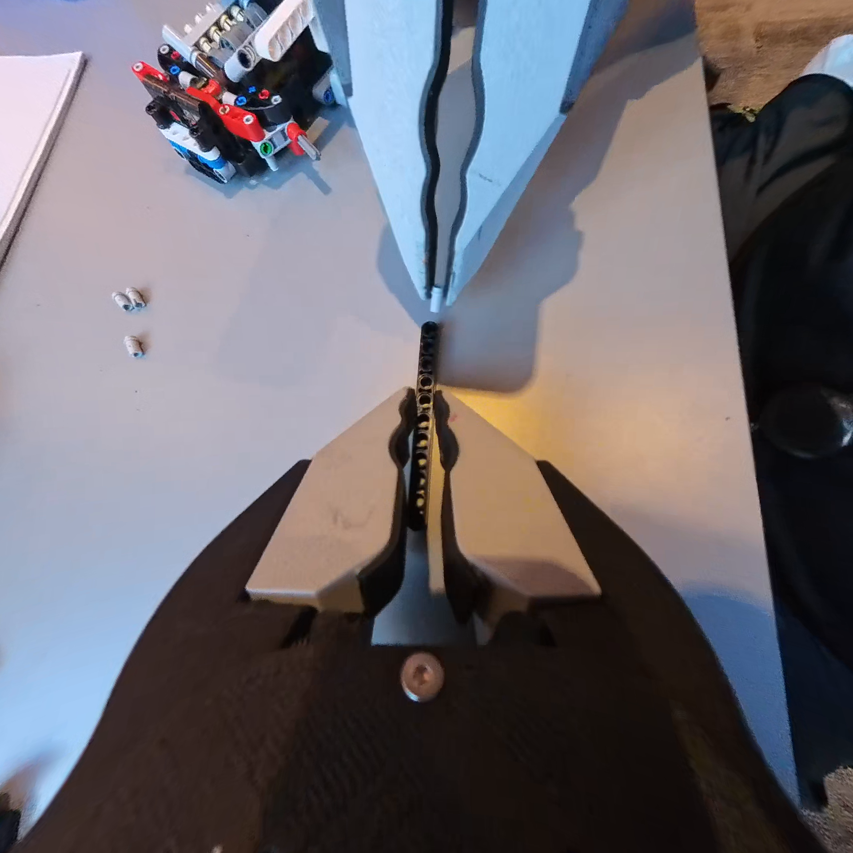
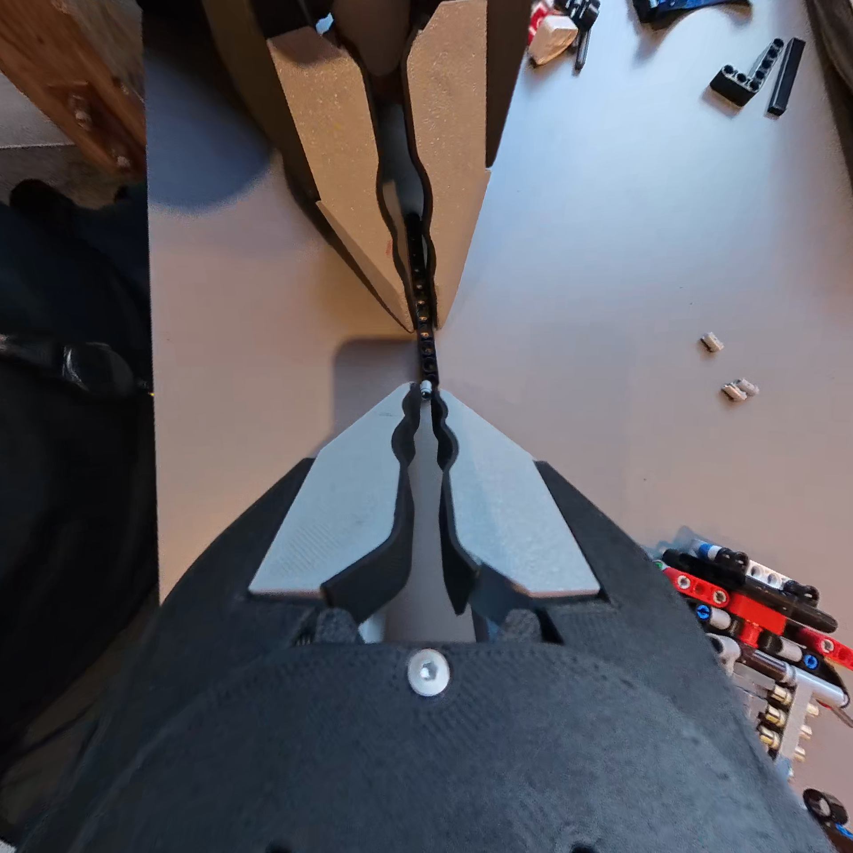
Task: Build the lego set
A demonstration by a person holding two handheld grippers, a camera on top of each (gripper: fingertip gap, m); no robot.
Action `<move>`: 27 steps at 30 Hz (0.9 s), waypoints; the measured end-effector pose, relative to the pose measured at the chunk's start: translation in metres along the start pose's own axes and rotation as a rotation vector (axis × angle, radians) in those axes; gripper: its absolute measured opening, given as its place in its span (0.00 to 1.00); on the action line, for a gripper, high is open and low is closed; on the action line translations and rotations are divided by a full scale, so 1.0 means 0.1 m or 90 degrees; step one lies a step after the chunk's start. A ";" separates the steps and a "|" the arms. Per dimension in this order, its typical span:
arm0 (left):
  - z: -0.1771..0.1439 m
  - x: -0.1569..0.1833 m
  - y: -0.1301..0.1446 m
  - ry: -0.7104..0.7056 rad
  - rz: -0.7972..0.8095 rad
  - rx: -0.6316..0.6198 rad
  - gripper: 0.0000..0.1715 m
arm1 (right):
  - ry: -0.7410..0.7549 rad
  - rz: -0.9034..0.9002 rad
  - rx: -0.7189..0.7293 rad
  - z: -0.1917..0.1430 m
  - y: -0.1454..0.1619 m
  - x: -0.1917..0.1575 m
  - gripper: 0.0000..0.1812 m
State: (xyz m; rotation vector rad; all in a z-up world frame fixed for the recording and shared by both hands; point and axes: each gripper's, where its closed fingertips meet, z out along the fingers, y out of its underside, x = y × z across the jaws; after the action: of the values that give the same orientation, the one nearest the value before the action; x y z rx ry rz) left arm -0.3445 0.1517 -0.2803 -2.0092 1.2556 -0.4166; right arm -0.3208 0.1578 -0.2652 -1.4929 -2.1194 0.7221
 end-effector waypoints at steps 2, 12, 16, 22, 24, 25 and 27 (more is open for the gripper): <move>0.00 -0.01 0.00 0.008 -0.006 0.001 0.02 | -0.008 -0.003 -0.011 0.01 0.01 -0.01 0.01; 0.02 -0.02 -0.01 0.017 -0.008 0.003 0.02 | 0.026 -0.096 -0.155 0.04 0.06 0.06 0.02; 0.02 -0.03 -0.01 0.015 -0.006 0.003 0.02 | 0.031 -0.140 -0.201 0.05 0.04 0.10 0.02; 0.02 -0.03 -0.01 0.008 -0.003 0.002 0.02 | 0.020 -0.179 -0.245 0.10 0.04 0.09 0.01; 0.02 -0.03 -0.01 0.006 -0.002 0.002 0.02 | 0.019 -0.186 -0.258 0.10 0.05 0.09 0.01; 0.02 -0.03 -0.01 0.005 -0.001 0.002 0.02 | 0.019 -0.190 -0.265 0.09 0.05 0.09 0.01; 0.02 -0.03 -0.01 0.003 0.002 0.002 0.02 | 0.016 -0.202 -0.280 0.09 0.06 0.08 0.01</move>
State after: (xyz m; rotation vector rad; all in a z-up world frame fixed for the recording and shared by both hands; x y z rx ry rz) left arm -0.3441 0.1556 -0.2805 -2.0045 1.2599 -0.4229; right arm -0.3247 0.1658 -0.2755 -1.3009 -2.5257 0.1237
